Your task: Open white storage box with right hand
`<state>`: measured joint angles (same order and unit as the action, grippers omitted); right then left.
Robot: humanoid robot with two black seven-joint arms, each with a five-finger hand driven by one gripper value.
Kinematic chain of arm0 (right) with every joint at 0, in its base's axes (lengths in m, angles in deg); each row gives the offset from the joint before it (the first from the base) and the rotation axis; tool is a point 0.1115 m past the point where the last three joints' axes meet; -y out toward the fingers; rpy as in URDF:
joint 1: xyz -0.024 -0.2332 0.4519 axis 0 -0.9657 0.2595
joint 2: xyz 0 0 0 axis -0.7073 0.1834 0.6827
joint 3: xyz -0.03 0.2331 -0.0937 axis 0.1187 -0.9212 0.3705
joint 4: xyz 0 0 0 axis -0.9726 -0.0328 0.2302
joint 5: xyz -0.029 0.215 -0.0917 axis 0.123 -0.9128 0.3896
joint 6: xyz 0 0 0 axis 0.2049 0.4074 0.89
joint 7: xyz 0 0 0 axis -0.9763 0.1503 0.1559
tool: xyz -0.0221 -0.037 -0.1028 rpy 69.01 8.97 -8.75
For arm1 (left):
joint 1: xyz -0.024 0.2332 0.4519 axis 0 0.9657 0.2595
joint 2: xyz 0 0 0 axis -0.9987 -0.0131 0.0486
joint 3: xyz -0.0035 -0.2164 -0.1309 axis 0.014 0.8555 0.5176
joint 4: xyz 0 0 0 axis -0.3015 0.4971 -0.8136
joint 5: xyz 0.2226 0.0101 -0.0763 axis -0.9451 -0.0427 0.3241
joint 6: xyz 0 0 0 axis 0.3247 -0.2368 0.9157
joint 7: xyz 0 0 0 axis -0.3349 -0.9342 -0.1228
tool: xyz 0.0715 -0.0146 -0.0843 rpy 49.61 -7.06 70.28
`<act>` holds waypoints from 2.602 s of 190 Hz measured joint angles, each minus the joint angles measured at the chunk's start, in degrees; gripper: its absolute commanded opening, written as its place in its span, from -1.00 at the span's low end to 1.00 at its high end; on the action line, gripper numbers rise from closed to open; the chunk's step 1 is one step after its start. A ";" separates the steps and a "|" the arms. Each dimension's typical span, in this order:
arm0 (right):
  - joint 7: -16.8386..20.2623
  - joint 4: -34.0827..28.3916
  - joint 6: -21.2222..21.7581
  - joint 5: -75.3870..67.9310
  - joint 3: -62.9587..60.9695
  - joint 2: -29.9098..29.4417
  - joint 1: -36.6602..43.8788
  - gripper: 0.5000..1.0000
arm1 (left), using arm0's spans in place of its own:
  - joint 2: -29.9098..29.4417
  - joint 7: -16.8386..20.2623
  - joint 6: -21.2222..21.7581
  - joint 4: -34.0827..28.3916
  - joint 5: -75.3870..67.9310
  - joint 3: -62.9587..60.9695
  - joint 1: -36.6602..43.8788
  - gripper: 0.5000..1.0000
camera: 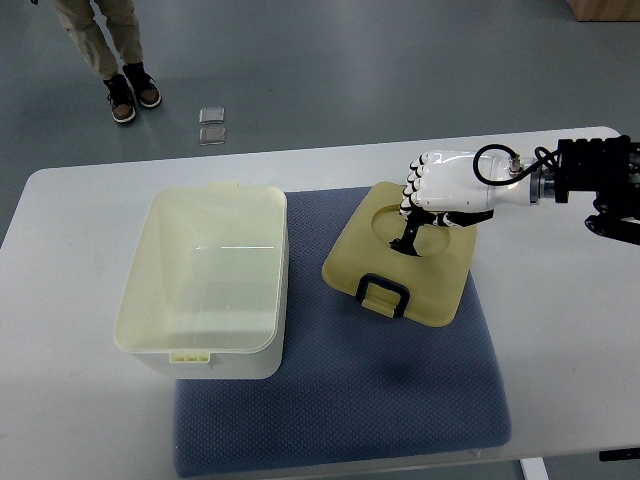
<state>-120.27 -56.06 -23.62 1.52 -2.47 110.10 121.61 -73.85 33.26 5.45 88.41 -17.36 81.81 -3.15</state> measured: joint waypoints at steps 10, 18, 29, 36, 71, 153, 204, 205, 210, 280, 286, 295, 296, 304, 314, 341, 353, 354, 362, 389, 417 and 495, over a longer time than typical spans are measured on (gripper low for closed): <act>0.00 0.00 -0.03 0.22 0.00 -0.40 -0.56 -1.00 | 0.00 0.00 0.00 0.00 0.00 0.00 0.00 1.00; 0.00 0.00 -0.05 0.28 0.00 -0.74 -1.03 -0.59 | 0.00 0.00 0.00 0.00 0.00 0.00 0.00 1.00; 0.00 0.00 -0.05 0.25 -0.05 -1.14 -1.64 0.13 | 0.00 0.00 0.00 0.00 0.00 0.00 0.00 1.00; 0.00 0.01 -0.05 0.03 -0.25 -1.36 -2.04 0.36 | 0.00 0.00 0.00 0.00 0.00 0.00 0.00 1.00; 0.00 0.15 -0.06 -0.69 -2.52 -1.53 -3.10 0.60 | 0.00 0.00 0.00 0.00 0.00 0.00 0.00 1.00; 0.00 0.15 8.53 -2.75 -12.84 0.23 2.49 0.51 | 0.00 0.00 0.00 0.00 0.00 0.00 0.00 1.00; 0.01 0.60 26.26 -18.14 -21.72 0.90 2.83 0.51 | 0.00 0.00 0.00 0.00 0.00 0.00 0.00 1.00; 0.01 0.62 26.48 -18.65 -21.85 0.90 2.80 0.51 | 0.00 0.00 0.00 0.00 0.00 0.00 0.00 1.00; 0.01 0.72 27.60 -21.89 -22.59 0.87 2.62 0.51 | 0.00 0.00 0.00 0.00 0.00 0.00 0.00 1.00; 0.01 1.88 30.11 -61.71 -27.45 -0.21 -0.66 0.53 | 0.00 0.00 0.00 0.00 0.00 0.00 0.00 1.00; 0.01 1.89 30.12 -63.75 -28.42 -0.34 -1.47 0.53 | 0.00 0.00 0.00 0.00 0.00 0.00 0.00 1.00; 0.01 1.91 30.11 -65.97 -30.16 -0.79 -2.86 0.54 | 0.00 0.00 0.00 0.00 0.00 0.00 0.00 1.00; 0.01 1.91 30.12 -66.17 -30.36 -0.84 -3.01 0.54 | 0.00 0.00 0.00 0.00 0.00 0.00 0.00 1.00; 0.58 1.91 30.11 -67.53 -32.05 -1.29 -4.32 0.54 | 0.00 0.00 0.00 0.00 0.00 0.00 0.00 1.00; 2.11 1.92 30.11 -68.90 -34.68 -1.78 -6.18 0.54 | 0.00 0.00 0.00 0.00 0.00 0.00 0.00 1.00; 8.30 2.02 30.03 -71.22 -44.11 -3.17 -11.83 0.54 | 0.00 0.00 0.00 0.00 0.00 0.00 0.00 1.00; 11.40 2.43 30.03 -71.64 -48.39 -4.21 -14.02 0.54 | 0.00 0.00 0.00 0.00 0.00 0.00 -0.01 1.00; 11.67 2.48 30.02 -71.66 -48.74 -4.31 -14.20 0.54 | 0.00 0.00 0.00 0.00 0.00 0.00 -0.01 1.00; 14.11 3.09 29.99 -71.69 -51.84 -5.30 -15.76 0.55 | 0.00 0.00 0.01 0.00 0.00 0.00 0.00 1.00; 20.04 4.90 29.58 -71.38 -59.87 -8.50 -19.72 0.56 | 0.00 0.00 0.00 0.00 0.00 0.00 0.00 1.00; 23.54 6.20 29.32 -71.07 -67.21 -11.33 -23.31 0.59 | 0.00 0.00 0.00 0.00 0.00 0.00 0.00 1.00; 24.07 7.82 29.26 -67.41 -82.60 -15.85 -31.46 0.71 | 0.00 0.00 0.00 0.00 0.00 0.00 0.00 1.00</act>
<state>-96.20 -48.24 5.64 -65.89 -85.07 94.26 90.15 -73.85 33.26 5.45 88.41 -17.36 81.81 -3.15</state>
